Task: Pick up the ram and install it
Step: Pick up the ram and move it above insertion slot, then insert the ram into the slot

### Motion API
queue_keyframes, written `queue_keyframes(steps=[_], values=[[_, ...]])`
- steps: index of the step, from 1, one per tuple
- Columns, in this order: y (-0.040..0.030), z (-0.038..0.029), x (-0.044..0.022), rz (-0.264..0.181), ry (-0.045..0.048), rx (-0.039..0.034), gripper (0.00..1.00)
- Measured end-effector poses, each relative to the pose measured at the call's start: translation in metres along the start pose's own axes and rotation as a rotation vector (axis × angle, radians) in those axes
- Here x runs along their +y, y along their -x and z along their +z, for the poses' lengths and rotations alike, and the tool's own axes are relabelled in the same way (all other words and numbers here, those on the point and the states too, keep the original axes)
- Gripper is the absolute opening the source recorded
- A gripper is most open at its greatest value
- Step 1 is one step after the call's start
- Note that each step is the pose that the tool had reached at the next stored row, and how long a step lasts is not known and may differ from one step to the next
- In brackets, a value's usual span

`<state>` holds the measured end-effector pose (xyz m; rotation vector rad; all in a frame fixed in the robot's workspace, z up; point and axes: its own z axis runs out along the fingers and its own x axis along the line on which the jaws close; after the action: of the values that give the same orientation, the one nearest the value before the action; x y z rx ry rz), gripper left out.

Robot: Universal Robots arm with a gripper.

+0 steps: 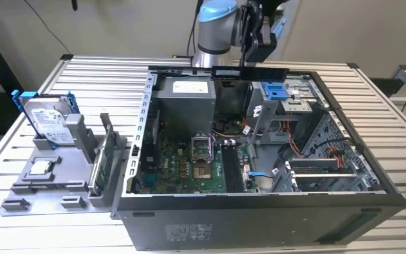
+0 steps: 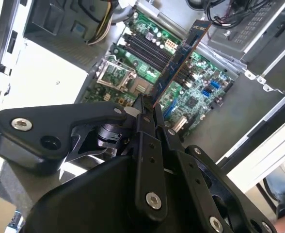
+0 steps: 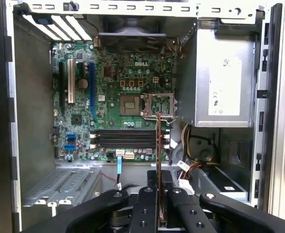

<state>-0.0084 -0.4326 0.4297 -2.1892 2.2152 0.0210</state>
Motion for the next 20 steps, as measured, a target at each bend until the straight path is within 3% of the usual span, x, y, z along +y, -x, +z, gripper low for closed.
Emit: queue_keyframes(steps=[6, 20], values=[[0.0086, 0.0007, 0.0001, 0.0, 0.0, -0.0008, 0.14], [0.0115, 0.0008, 0.0001, 0.0, 0.0, -0.0009, 0.14]])
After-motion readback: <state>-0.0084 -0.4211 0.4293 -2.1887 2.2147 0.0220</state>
